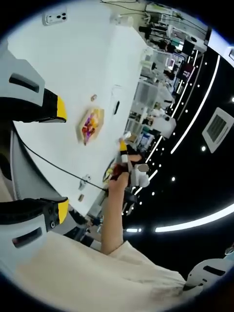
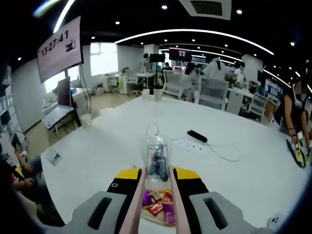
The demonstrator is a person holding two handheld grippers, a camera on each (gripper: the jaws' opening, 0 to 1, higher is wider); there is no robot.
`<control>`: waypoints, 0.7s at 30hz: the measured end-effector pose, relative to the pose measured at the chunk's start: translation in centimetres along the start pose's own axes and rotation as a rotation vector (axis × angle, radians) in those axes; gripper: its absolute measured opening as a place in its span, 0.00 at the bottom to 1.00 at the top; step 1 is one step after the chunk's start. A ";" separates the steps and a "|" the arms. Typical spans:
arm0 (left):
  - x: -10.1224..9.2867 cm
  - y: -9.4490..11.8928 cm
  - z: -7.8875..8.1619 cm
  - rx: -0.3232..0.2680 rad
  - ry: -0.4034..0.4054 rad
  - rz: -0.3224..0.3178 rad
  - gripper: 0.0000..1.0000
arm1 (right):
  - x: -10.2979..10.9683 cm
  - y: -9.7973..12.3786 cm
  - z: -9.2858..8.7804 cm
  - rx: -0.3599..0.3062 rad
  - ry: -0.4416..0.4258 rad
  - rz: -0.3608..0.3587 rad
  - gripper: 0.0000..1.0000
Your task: Place the target food into the container with the food tongs after gripping and lifting it, then release it inside without dropping or visibly crushing the food.
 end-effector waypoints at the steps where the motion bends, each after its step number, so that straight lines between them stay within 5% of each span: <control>1: 0.0 0.0 0.0 0.000 0.000 0.000 0.61 | 0.0 0.0 0.0 -0.001 -0.001 -0.001 0.25; 21: 0.0 0.1 -0.2 0.003 0.016 0.013 0.61 | -0.3 -1.2 1.2 -0.017 0.018 -0.007 0.26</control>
Point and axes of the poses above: the point that each gripper's makers call its tool centre point, and the gripper's own axes: y roughly backward along the fingers, x roughly to its left, z roughly out of its top, the point moved 9 cm from there along y, roughly backward along the fingers, and after that the axes turned 5 degrees about -y, right-handed, at the moved point
